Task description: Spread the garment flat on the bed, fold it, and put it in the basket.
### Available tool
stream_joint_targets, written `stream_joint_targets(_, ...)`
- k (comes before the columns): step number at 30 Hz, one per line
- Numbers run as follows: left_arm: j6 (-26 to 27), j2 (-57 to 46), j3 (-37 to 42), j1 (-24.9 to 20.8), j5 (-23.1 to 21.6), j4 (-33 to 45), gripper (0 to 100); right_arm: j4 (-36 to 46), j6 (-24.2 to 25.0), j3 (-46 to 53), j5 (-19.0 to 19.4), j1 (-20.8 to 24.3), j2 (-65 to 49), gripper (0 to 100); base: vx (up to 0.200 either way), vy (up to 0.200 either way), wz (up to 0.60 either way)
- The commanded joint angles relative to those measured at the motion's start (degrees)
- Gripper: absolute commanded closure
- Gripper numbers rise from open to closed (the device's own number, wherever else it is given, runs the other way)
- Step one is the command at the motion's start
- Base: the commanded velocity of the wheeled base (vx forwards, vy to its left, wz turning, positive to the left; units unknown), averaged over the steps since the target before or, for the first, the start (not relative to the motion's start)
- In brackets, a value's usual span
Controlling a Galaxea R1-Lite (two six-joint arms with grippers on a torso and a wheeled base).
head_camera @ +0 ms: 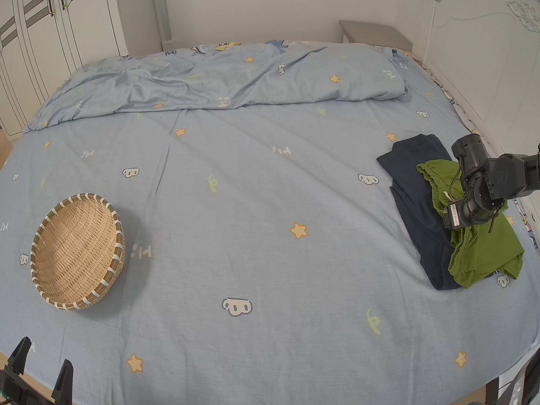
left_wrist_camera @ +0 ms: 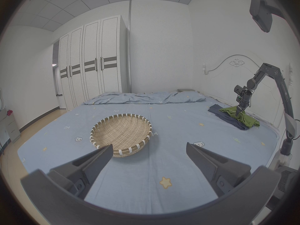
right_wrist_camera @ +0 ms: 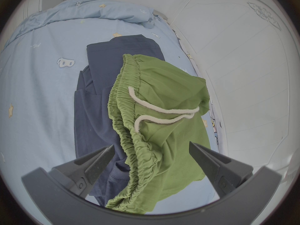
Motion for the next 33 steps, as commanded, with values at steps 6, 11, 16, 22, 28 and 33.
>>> stream_joint_targets(6, 0.0, -0.7, 0.9, 0.0, 0.0, 0.0, 0, -0.6, 0.0, -0.1, -0.4, -0.1, 2.1, 0, 0.0, 0.0, 0.0)
stream_joint_targets(11, 0.0, -0.7, 0.9, 0.0, 0.0, 0.0, 0, -0.7, 0.0, -0.5, -0.8, 0.0, 3.5, 100, 0.0, 0.0, 0.0)
stream_joint_targets(16, 0.0, -0.7, 0.9, 0.0, 0.0, 0.0, 0, -1.5, 0.1, -0.7, -0.8, 0.4, 3.8, 100, 0.0, 0.0, 0.0)
stream_joint_targets(22, 0.0, -0.7, 0.9, 0.0, 0.0, 0.0, 0, -1.3, 0.1, -1.2, -0.8, 0.8, 3.5, 100, 0.0, 0.0, 0.0)
stream_joint_targets(28, 0.0, -0.7, 0.9, 0.0, 0.0, 0.0, 0, -1.2, 0.1, -1.3, -0.8, 0.8, 2.6, 100, 0.0, 0.0, 0.0)
stream_joint_targets(33, 0.0, -0.7, 0.9, 0.0, 0.0, 0.0, 0, -0.7, 0.0, -2.0, -0.6, 1.0, -1.5, 100, 0.0, 0.0, 0.0)
